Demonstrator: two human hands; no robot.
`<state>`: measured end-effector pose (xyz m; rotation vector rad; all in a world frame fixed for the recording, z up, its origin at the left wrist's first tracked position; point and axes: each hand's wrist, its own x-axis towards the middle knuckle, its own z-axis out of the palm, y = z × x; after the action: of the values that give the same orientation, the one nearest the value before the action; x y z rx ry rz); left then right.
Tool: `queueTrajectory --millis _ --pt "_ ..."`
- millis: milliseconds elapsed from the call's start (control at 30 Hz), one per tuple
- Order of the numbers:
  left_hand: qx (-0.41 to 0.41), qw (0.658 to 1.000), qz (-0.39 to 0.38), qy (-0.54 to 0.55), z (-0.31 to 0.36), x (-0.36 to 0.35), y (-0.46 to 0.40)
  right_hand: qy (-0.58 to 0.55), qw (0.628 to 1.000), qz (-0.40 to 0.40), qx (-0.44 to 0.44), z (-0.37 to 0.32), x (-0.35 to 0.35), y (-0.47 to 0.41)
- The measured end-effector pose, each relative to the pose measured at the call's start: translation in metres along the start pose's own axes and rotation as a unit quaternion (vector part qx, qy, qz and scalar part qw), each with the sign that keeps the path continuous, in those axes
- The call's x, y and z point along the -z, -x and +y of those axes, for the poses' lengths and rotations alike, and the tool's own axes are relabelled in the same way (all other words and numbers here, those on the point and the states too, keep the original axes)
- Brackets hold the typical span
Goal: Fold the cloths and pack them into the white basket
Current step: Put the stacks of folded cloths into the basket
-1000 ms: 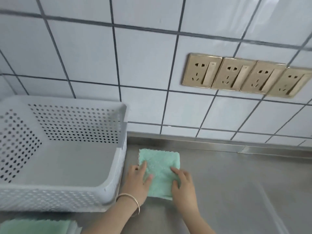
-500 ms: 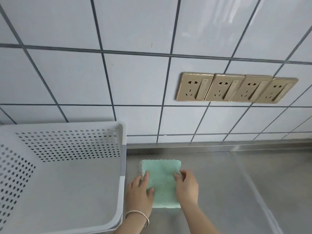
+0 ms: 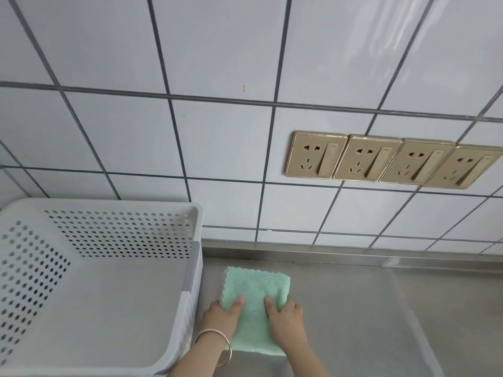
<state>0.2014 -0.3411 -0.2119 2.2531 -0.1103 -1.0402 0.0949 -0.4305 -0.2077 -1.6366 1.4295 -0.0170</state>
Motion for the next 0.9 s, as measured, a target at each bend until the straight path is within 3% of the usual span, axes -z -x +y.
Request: queueTrajectory --millis 133,233,367,467,567,667,767,900 --pt "0.052 0.994 -0.045 0.084 0.014 0.007 0.019 -0.198 0.971 -0.105 -0.081 0.004 0.027 0.007" --pt "0.028 0.996 -0.041 0.080 0.030 0.009 0.059 -0.263 0.955 -0.125 -0.060 0.004 0.052 0.022" --pt "-0.097 0.992 0.013 0.076 0.060 0.026 0.124 -0.285 0.954 -0.085 0.034 -0.024 0.095 0.061" --pt "-0.219 0.971 0.062 0.069 0.086 0.058 0.169 -0.297 0.943 -0.073 0.133 -0.060 0.129 0.093" --pt "-0.299 0.941 0.136 0.084 0.101 0.107 0.210 -0.302 0.919 -0.131 0.218 -0.101 0.146 0.121" --pt "-0.346 0.908 0.223 0.075 0.100 0.163 0.225 -0.305 0.902 -0.190 0.241 -0.143 0.131 0.140" --pt "-0.333 0.900 0.276 0.050 0.081 0.221 0.208 -0.260 0.915 -0.208 0.226 -0.188 0.079 0.154" --pt "-0.231 0.941 0.246 -0.037 0.046 0.287 0.138 -0.215 0.928 -0.256 0.166 -0.228 -0.005 0.154"
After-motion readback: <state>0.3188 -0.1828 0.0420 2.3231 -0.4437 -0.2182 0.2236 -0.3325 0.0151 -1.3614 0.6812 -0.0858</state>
